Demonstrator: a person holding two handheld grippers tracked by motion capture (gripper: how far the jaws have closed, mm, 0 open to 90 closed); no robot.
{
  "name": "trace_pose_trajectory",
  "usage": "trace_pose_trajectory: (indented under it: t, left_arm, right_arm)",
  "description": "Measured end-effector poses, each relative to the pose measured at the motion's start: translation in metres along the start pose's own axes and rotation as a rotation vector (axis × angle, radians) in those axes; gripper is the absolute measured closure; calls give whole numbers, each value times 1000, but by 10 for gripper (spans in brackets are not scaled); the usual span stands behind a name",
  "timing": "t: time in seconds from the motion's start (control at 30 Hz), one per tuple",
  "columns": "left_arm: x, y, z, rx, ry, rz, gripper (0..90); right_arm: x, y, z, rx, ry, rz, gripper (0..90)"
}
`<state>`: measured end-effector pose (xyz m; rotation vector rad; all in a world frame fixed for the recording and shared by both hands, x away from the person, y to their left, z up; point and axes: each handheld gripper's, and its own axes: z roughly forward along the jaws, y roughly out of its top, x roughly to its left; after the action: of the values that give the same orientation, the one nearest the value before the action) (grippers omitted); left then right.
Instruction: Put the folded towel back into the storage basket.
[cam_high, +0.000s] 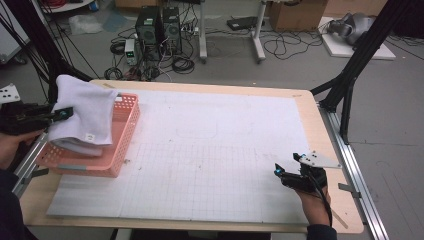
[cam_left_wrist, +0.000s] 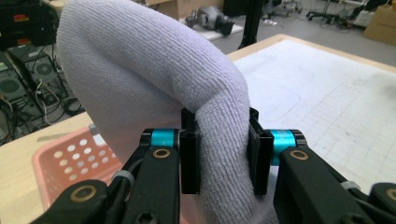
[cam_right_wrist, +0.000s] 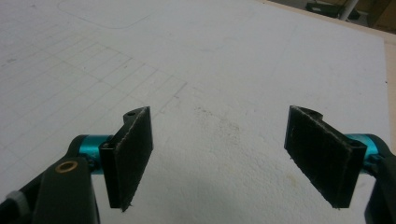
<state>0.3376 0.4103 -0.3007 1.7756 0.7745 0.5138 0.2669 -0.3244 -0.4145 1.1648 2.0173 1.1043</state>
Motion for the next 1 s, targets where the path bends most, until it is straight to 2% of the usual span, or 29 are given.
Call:
trace_pose_trajectory:
  t: [0.03,0.13,0.17,0.2,0.27,0.3,0.43,0.5,0.73,0.9,1.0]
  left_arm:
    - [-1,-1,1,6,-4,2,720]
    - [-6,-3,10,16,-62,12,720]
    - [-6,-3,10,16,-62,12,720]
    - [-9,-4,17,8,-106,15,719]
    - [-9,-5,21,3,-122,15,717]
    - [-6,-8,28,19,-127,1,715]
    - [0,-16,38,48,-116,-33,711]
    - [9,-22,44,87,-85,-58,704]
    - [22,-31,46,117,-47,-118,702]
    - [26,-43,47,148,-63,-144,703]
    - [31,-51,45,186,-6,-161,701]
  right_arm:
    - [0,0,0,1,1,1,226]
    - [1,0,0,2,2,-5,225]
    - [1,0,1,0,4,-6,225]
    - [2,0,0,2,4,-3,226]
    - [2,0,1,4,6,-4,225]
    - [2,0,1,4,4,-5,225]
    - [2,0,1,4,3,-11,226]
    - [3,0,1,7,6,-8,225]
    - [4,0,2,13,5,-10,225]
    - [5,0,1,16,4,-8,226]
    - [5,0,1,16,3,-12,226]
